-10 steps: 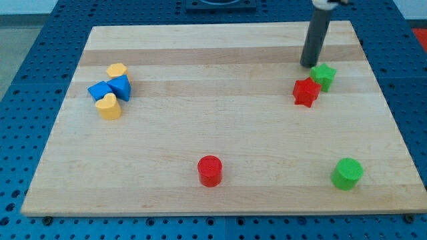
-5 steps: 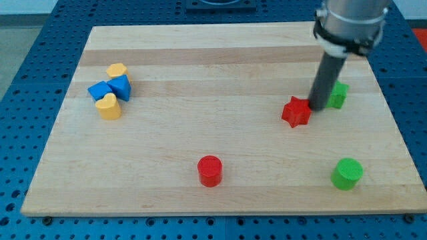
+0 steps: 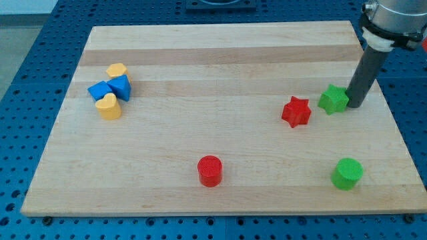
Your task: Move the green star to the green circle
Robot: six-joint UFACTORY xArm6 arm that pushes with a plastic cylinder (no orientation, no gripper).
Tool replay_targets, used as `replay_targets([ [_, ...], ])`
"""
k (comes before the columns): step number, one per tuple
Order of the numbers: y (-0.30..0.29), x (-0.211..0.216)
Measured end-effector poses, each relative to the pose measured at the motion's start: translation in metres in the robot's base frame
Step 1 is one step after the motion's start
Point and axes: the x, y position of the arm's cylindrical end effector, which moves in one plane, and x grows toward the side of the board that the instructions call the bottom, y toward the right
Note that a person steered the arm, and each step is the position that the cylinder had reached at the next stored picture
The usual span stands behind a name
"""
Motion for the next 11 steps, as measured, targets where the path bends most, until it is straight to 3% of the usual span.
replay_targets([
  [2,-0.007,-0.017],
  [4,-0.032,-0.074],
  [5,-0.050,-0.064],
  [10,-0.049,0.107],
  [11,-0.049,0.111],
])
